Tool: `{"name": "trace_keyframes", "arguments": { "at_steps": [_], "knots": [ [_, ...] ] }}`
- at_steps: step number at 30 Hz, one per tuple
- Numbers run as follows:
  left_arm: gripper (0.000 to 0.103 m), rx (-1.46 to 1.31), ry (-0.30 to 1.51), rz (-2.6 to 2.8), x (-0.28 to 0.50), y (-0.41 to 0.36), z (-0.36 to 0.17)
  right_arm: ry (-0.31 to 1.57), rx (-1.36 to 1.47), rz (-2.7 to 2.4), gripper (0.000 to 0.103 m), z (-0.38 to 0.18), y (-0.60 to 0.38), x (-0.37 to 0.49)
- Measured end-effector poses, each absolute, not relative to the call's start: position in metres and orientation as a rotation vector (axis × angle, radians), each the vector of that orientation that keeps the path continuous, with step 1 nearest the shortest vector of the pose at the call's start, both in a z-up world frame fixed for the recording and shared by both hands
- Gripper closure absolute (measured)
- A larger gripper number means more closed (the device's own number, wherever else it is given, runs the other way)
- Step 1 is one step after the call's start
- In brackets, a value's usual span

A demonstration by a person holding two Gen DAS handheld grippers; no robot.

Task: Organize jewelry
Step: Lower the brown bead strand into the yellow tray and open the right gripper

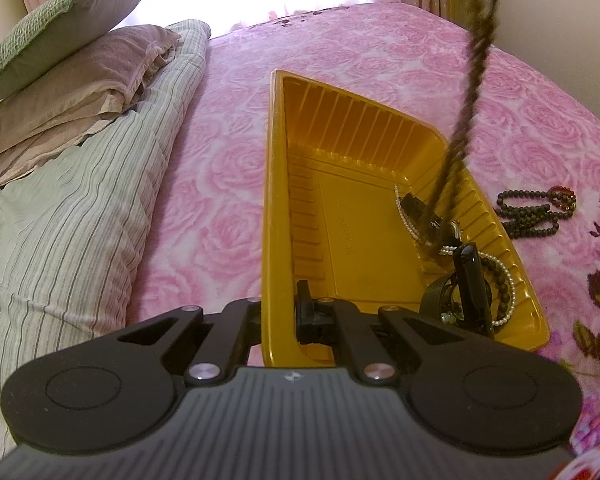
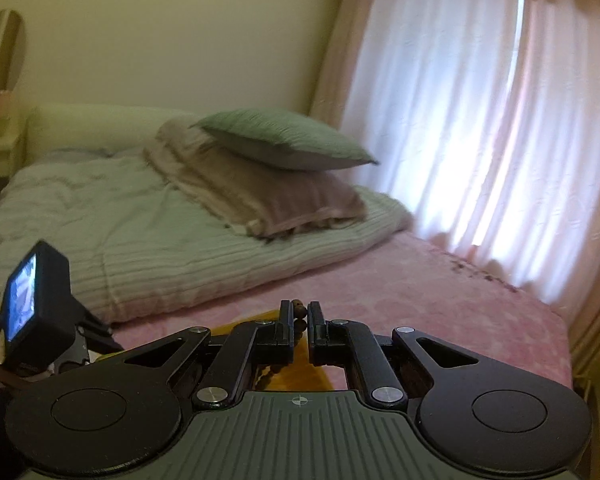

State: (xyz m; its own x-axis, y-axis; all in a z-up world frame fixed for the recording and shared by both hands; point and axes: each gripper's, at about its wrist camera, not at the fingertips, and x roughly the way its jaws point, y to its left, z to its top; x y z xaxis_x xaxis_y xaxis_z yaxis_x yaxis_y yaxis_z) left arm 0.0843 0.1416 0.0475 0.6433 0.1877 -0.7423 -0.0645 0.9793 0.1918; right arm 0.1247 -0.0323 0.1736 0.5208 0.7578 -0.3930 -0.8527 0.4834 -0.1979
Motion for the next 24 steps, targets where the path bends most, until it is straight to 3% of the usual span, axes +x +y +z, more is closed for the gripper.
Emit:
{"name": "trace_keyframes", "arguments": {
  "at_steps": [9,24],
  "knots": [
    [0.099,0.15,0.862,0.143,0.085,0.142,0.047,0.409,-0.436,1.048,0.097,0.13,0.001,0.145],
    [0.099,0.148,0.861,0.143,0.085,0.143,0.047,0.49,-0.408,1.073,0.097,0.12,-0.006,0.151]
  ]
}}
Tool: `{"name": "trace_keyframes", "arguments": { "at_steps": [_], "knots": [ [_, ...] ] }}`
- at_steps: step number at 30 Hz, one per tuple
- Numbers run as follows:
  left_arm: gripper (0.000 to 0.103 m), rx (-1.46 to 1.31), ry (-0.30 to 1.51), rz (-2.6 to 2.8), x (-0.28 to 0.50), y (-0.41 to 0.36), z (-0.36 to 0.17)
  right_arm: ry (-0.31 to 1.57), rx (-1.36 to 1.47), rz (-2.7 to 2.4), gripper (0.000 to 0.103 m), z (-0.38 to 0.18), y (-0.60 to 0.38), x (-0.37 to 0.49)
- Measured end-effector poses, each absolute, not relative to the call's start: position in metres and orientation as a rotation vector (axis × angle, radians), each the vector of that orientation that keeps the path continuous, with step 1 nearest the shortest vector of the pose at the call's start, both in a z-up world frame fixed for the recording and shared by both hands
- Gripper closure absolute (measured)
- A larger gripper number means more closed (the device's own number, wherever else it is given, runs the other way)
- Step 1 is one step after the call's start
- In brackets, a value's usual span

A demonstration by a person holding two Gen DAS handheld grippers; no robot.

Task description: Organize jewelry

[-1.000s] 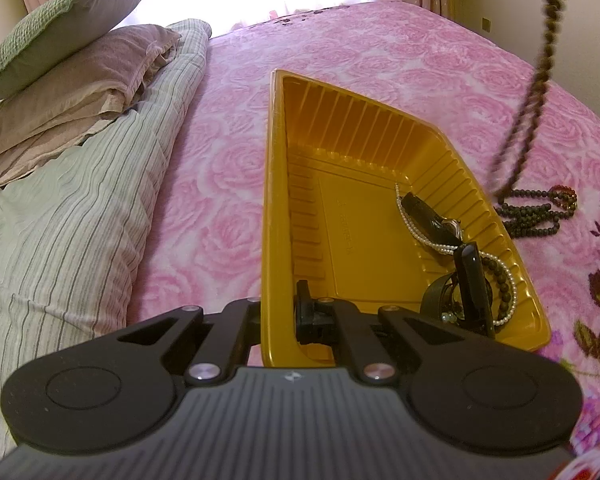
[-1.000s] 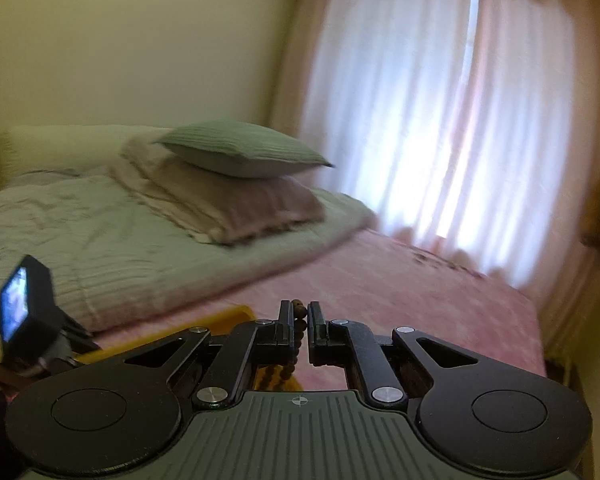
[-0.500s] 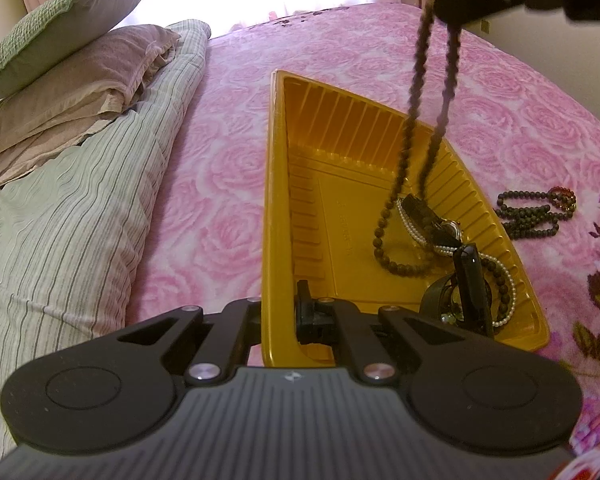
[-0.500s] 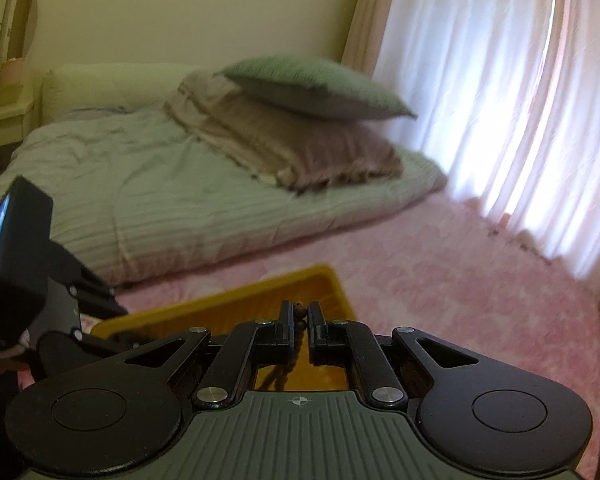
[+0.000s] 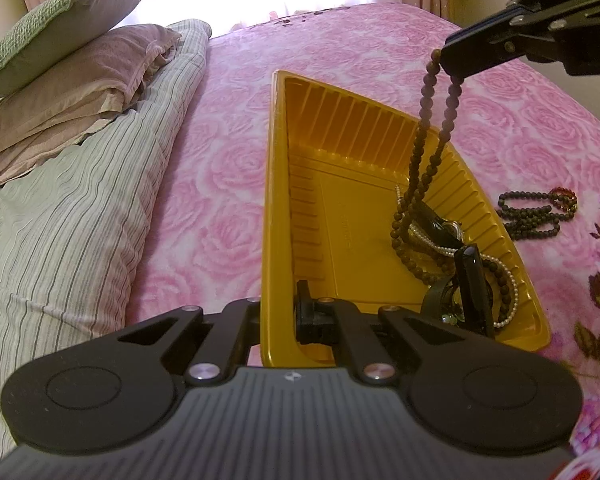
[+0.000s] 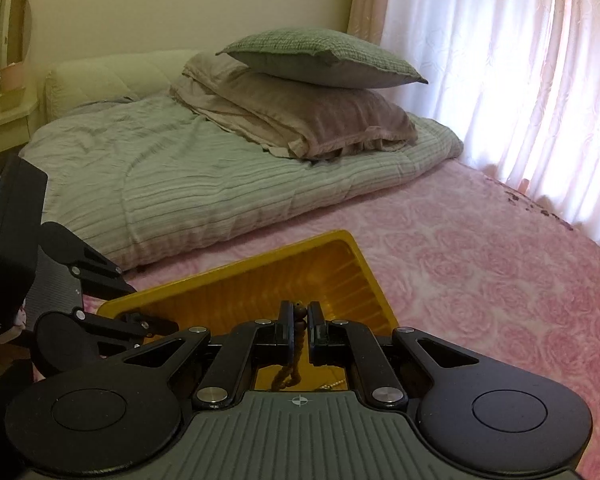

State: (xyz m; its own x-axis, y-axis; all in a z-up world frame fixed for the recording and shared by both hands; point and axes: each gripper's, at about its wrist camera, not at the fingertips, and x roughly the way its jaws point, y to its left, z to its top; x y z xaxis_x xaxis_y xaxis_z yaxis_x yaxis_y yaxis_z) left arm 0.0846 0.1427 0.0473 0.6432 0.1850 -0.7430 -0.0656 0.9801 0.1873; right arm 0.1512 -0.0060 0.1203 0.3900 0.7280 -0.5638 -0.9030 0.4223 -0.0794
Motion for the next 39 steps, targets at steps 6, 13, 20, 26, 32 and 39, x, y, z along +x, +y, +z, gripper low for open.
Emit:
{"name": "trace_keyframes", "arguments": {
  "at_steps": [6,13,20,26,32,39],
  "knots": [
    [0.1,0.149,0.862,0.144,0.085,0.143,0.047,0.488,-0.332,1.061,0.093,0.127,-0.016,0.157],
    [0.1,0.148,0.861,0.144,0.085,0.144,0.047,0.52,-0.176,0.933,0.061,0.116,-0.072,0.162],
    [0.1,0.147,0.861,0.146,0.085,0.144,0.047,0.635,-0.03,0.686,0.057,0.067,-0.15,0.164],
    [0.1,0.147,0.86,0.146,0.085,0.145,0.047,0.709,-0.044,0.485,0.057,0.021,-0.197,0.151],
    [0.1,0.151,0.86,0.146,0.085,0.145,0.048,0.756,-0.008,0.427,0.057,-0.006,-0.219,0.145],
    [0.099,0.154,0.861,0.147,0.084,0.146,0.048,0.736,-0.004,0.421,0.057,-0.015,-0.214,0.164]
  ]
}}
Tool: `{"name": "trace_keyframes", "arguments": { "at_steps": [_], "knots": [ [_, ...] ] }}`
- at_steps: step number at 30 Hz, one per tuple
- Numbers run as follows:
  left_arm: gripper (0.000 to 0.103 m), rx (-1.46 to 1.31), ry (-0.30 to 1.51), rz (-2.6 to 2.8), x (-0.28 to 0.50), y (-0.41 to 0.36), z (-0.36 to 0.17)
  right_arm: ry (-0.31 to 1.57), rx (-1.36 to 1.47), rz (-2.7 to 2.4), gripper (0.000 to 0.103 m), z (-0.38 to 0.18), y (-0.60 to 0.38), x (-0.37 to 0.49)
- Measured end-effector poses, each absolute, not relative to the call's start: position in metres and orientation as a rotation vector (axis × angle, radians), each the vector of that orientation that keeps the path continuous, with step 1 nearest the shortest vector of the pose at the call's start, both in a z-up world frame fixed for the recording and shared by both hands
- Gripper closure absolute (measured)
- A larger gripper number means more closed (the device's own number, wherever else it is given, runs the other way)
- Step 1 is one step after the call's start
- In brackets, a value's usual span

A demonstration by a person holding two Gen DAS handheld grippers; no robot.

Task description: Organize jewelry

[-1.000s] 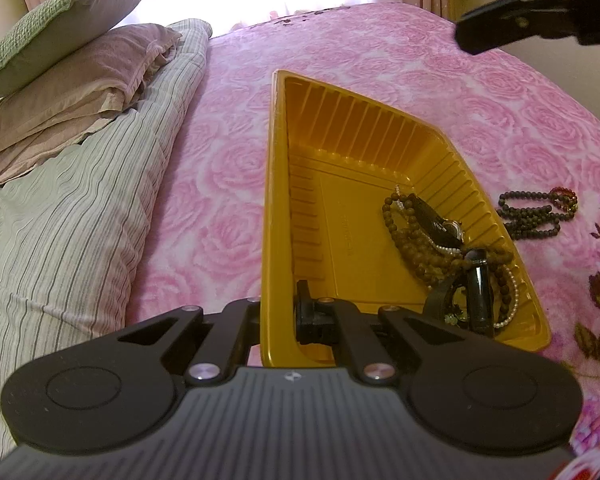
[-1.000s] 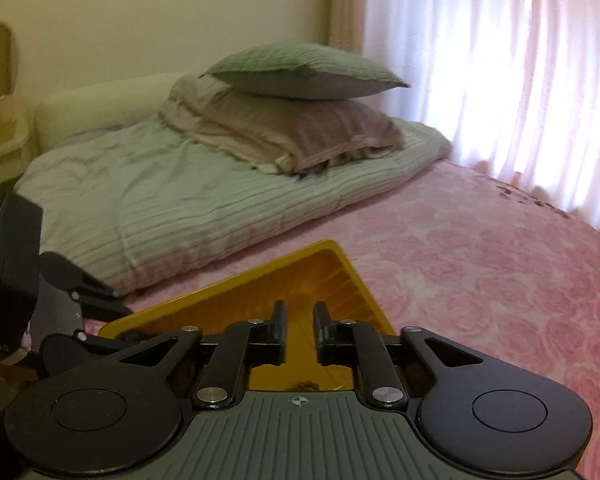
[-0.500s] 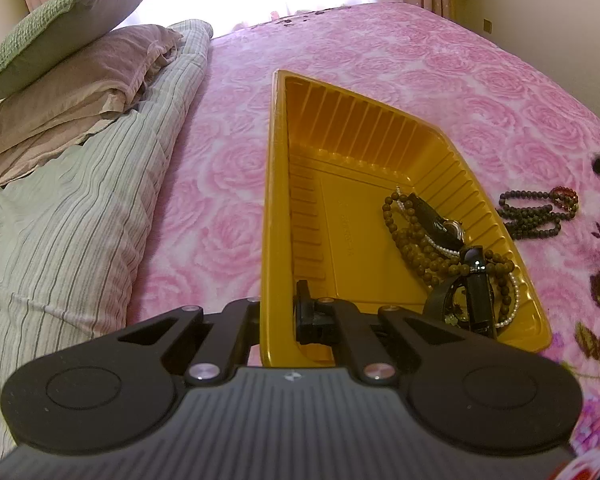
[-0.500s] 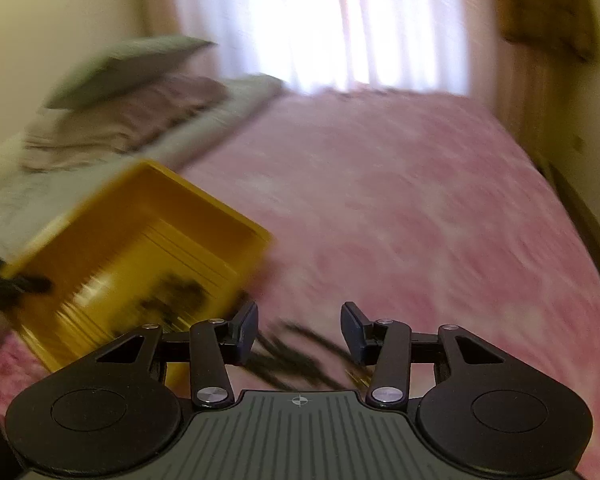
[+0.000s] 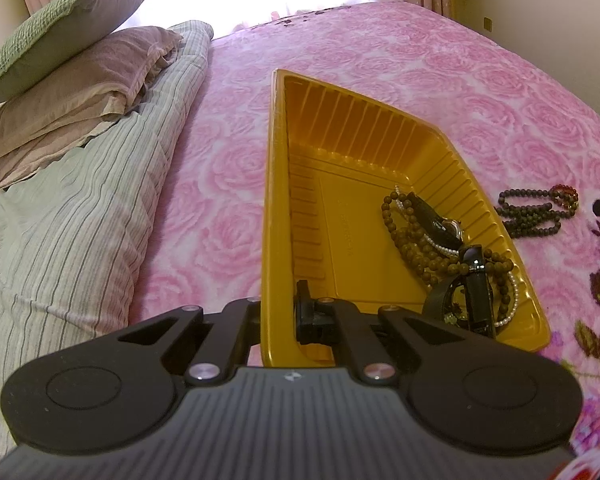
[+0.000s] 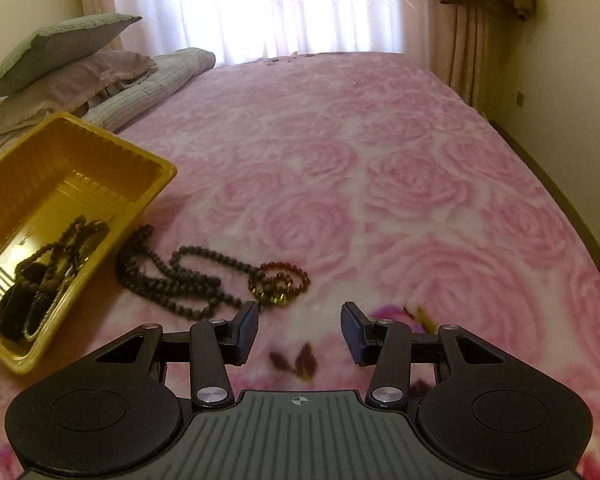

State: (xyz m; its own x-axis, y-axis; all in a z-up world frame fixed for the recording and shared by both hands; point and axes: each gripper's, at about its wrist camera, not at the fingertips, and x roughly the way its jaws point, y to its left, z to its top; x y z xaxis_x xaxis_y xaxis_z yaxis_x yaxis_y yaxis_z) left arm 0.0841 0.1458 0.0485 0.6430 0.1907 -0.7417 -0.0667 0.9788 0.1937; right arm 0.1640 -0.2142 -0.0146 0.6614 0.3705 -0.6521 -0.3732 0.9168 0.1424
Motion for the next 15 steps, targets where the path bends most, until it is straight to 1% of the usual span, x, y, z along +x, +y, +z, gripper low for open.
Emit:
{"name": "trace_keyframes", "arguments": {
  "at_steps": [4,7,12,15],
  "knots": [
    [0.1,0.16,0.864,0.152,0.084,0.144,0.049,0.727,0.001,0.409,0.058,-0.018,-0.214,0.18],
    [0.1,0.163,0.866,0.155,0.085,0.144,0.049,0.729,-0.018,0.417,0.07,-0.019,-0.21,0.191],
    [0.1,0.165,0.869,0.157,0.086,0.143,0.048,0.755,-0.082,0.435,0.076,-0.031,-0.198,0.207],
    [0.1,0.163,0.872,0.157,0.086,0.144,0.047,0.75,-0.127,0.442,0.083,-0.036,-0.191,0.207]
  ]
}}
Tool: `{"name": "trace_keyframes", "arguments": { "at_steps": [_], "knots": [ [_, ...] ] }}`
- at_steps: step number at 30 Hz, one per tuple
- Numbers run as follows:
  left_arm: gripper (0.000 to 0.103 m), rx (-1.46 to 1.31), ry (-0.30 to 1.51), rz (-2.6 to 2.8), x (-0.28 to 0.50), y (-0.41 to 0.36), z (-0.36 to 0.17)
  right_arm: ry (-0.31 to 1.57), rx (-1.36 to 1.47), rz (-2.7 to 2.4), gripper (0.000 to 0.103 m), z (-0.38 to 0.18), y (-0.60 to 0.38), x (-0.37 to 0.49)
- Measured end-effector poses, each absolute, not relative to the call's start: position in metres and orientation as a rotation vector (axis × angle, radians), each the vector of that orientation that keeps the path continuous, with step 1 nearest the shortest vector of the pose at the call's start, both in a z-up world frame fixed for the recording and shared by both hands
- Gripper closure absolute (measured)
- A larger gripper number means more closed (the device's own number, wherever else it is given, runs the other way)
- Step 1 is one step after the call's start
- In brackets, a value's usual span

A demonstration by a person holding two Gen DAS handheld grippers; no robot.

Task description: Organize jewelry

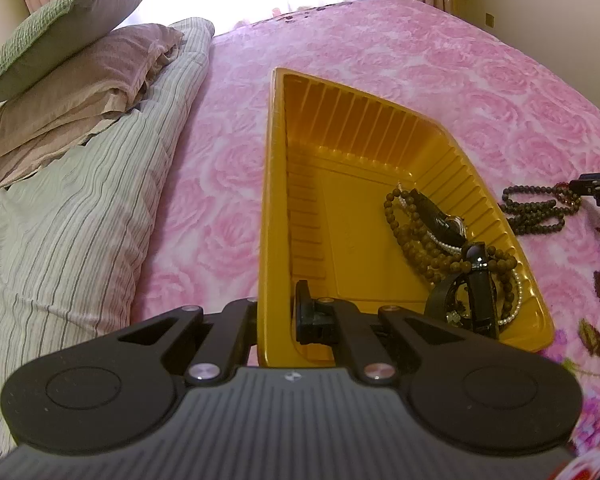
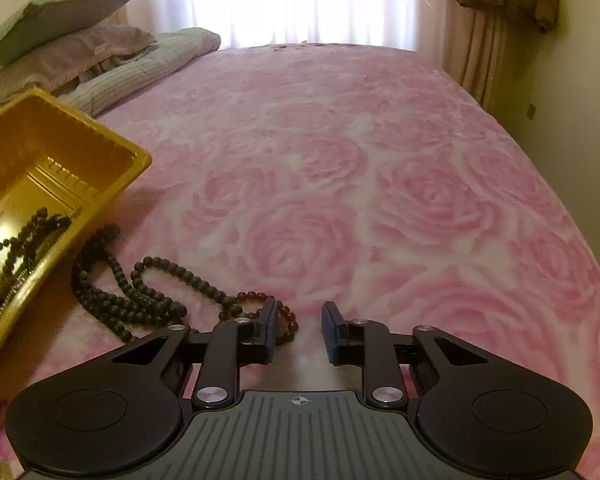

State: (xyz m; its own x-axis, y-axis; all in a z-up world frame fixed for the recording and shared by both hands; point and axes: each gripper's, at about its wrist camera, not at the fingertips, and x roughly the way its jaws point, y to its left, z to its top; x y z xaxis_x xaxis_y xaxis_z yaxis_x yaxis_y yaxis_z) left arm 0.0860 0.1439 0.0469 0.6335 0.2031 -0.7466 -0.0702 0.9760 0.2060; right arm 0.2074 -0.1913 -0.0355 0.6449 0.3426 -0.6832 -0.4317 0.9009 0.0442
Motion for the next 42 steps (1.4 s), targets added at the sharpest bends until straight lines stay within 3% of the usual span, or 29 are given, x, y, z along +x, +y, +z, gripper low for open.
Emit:
{"name": "trace_keyframes", "arguments": {
  "at_steps": [2,25,42],
  "knots": [
    [0.1,0.164,0.872,0.158,0.086,0.144,0.047,0.764,-0.151,0.446,0.099,-0.035,-0.187,0.206],
    [0.099,0.166,0.86,0.154,0.084,0.14,0.05,0.601,-0.197,0.447,0.099,0.062,-0.225,0.165],
    [0.099,0.157,0.859,0.149,0.085,0.14,0.048,0.558,-0.228,0.838,0.099,0.1,-0.111,0.139]
  ]
}}
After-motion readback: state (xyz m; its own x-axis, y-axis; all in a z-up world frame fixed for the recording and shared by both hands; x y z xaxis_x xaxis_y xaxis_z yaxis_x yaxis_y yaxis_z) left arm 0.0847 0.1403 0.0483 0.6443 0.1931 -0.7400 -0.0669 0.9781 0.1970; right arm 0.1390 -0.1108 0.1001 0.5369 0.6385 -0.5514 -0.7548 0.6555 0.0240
